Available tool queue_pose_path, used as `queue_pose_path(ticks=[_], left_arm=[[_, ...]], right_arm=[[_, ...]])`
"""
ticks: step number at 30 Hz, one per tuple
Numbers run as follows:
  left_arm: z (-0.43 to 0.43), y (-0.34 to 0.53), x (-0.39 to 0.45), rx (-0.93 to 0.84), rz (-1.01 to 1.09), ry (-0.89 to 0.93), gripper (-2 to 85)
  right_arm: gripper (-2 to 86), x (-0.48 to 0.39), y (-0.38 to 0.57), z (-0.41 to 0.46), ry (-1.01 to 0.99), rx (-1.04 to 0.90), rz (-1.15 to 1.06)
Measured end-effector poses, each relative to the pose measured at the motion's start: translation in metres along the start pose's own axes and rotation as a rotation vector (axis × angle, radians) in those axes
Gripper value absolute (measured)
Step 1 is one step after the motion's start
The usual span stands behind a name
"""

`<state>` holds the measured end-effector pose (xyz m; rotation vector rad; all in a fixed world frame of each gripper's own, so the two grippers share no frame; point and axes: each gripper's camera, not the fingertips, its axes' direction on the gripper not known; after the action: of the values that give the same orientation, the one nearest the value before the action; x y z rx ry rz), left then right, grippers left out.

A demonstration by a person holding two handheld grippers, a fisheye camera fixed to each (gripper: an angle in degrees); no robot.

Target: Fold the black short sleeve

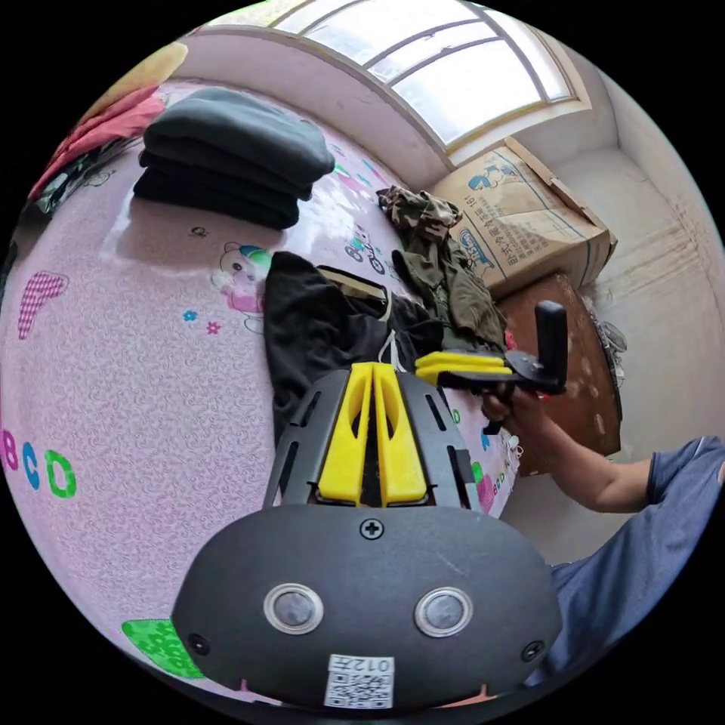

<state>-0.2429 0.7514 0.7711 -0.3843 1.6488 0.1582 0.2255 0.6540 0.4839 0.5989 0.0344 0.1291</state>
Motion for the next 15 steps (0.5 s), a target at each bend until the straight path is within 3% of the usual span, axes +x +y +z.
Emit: queue_pose_path(ticks=[7,9,11,15], left_arm=[[0.086,-0.089,0.027,-0.301,0.221,-0.054,0.4],[0.11,-0.099,0.027,-0.367,0.247,-0.14,0.5],[0.122,-0.105,0.025,-0.365,0.268,-0.247,0.5],[0.128,-0.114,0.001,-0.318,0.179,-0.293,0.5]], right_arm=[[2.3,-0.005,0.018,0.028,-0.005,0.013,0.065],[1.3,-0.004,0.023,0.03,-0.008,0.004,0.051],[0.8,0.0,0.033,0.026,-0.019,-0.007,0.064],[0.4,0.013,0.073,0.014,0.018,-0.019,0.111]])
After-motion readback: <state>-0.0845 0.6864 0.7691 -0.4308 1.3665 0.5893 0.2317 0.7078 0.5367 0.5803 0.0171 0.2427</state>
